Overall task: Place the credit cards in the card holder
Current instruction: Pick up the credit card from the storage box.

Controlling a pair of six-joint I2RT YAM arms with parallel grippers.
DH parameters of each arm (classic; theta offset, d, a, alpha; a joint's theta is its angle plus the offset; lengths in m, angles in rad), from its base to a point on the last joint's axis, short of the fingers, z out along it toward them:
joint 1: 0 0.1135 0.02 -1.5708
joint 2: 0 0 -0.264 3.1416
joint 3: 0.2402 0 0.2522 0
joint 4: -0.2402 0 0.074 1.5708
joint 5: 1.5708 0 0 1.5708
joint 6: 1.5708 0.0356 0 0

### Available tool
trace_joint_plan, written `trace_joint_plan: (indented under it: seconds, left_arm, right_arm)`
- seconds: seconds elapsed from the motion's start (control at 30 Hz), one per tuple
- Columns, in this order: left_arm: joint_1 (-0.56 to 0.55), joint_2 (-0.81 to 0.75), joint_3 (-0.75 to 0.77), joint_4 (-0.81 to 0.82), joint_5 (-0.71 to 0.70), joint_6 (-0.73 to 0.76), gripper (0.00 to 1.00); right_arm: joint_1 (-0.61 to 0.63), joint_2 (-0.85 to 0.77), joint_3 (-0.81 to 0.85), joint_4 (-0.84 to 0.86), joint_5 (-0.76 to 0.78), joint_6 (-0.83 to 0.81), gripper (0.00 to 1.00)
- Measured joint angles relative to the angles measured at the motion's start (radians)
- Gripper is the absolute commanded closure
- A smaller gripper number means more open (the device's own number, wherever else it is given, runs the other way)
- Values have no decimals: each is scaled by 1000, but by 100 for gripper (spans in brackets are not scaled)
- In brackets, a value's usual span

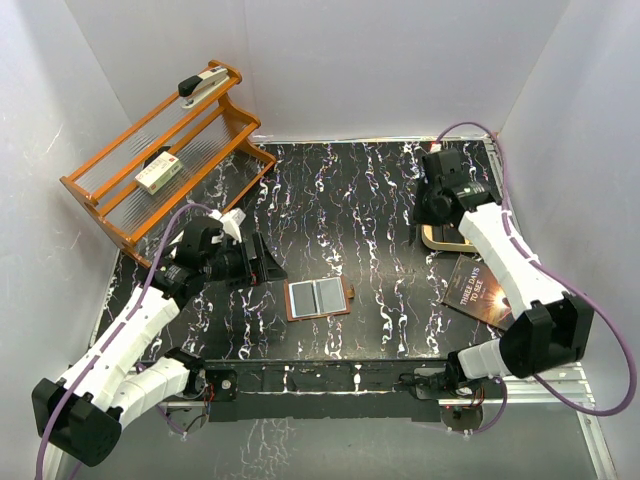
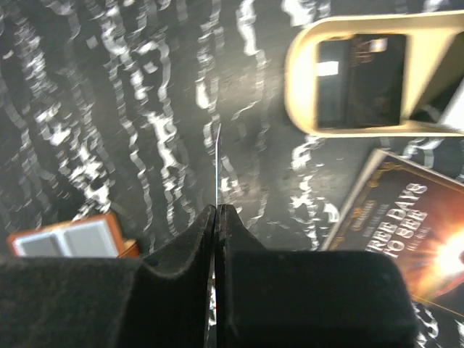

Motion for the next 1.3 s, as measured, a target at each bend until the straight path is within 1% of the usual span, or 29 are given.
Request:
trace_joint_plan:
  seconds: [0.1, 0.27, 0.3, 0.43, 0.5, 0.6, 0.73, 0.93, 1.17, 1.23, 1.3]
  left_arm:
    - [0, -6, -1, 35, 13, -67, 22]
    - [0, -59, -27, 132, 31, -180, 37]
    - [0, -70, -35, 158, 37, -204, 39]
    - [0, -89, -58, 256, 62, -290, 42]
    - [0, -89, -72, 312, 76, -331, 46]
    - [0, -78, -95, 396, 108, -389, 53]
    - [0, -44, -111, 499, 153, -456, 58]
    - [0, -4, -131, 637, 210, -542, 62]
    - [0, 16, -182, 783, 262, -641, 64]
    - [0, 26, -195, 834, 278, -671, 68]
    - [0, 42, -208, 886, 294, -700, 79]
  right_arm:
    - [50, -65, -72, 34, -93, 32, 100]
    - [129, -176, -153, 106, -204, 87, 100]
    - [143, -204, -177, 132, -235, 101, 100]
    - [196, -309, -293, 251, -369, 187, 100]
    - [218, -336, -338, 303, -422, 230, 100]
    - [257, -350, -383, 373, -485, 297, 100]
    - [282, -372, -432, 491, -568, 393, 100]
    - [312, -386, -475, 683, -649, 536, 100]
    - [364, -386, -483, 814, -673, 631, 100]
    - [370, -384, -494, 850, -678, 650, 100]
    - [376, -373, -497, 872, -683, 669, 100]
